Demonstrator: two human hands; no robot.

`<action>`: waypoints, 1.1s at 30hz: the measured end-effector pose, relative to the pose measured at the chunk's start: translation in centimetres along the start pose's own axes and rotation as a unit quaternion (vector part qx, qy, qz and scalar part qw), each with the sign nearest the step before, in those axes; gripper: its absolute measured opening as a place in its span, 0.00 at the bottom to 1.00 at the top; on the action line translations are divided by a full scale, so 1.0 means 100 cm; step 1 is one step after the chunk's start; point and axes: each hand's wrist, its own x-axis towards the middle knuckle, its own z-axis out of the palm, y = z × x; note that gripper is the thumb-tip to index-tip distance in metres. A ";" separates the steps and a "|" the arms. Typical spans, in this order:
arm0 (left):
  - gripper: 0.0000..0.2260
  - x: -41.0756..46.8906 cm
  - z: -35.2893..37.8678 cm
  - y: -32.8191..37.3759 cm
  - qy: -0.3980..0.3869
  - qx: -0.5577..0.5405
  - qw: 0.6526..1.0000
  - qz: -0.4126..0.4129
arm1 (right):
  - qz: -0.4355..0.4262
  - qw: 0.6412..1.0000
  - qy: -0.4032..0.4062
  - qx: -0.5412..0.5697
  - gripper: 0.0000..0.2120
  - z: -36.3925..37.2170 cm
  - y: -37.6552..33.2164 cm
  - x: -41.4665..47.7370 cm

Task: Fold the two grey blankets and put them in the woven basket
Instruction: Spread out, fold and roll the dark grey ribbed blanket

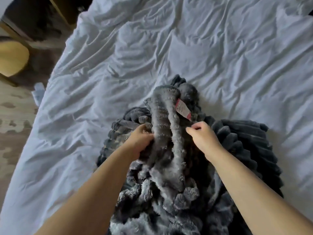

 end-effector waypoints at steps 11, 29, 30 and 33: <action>0.15 -0.079 -0.001 0.020 -0.041 -0.144 0.988 0.037 | 0.064 0.977 0.000 0.201 0.06 0.010 -0.022 -0.029; 0.25 -0.280 0.061 0.174 -0.222 -0.051 0.962 0.150 | -0.308 0.903 -0.106 0.281 0.13 -0.140 -0.110 -0.232; 0.20 -0.280 0.066 0.171 -0.204 -0.019 0.966 0.158 | -0.316 0.902 -0.092 0.279 0.10 -0.142 -0.108 -0.237; 0.11 -0.282 0.070 0.163 -0.137 0.058 0.956 0.252 | -0.288 0.895 -0.053 0.336 0.08 -0.146 -0.101 -0.240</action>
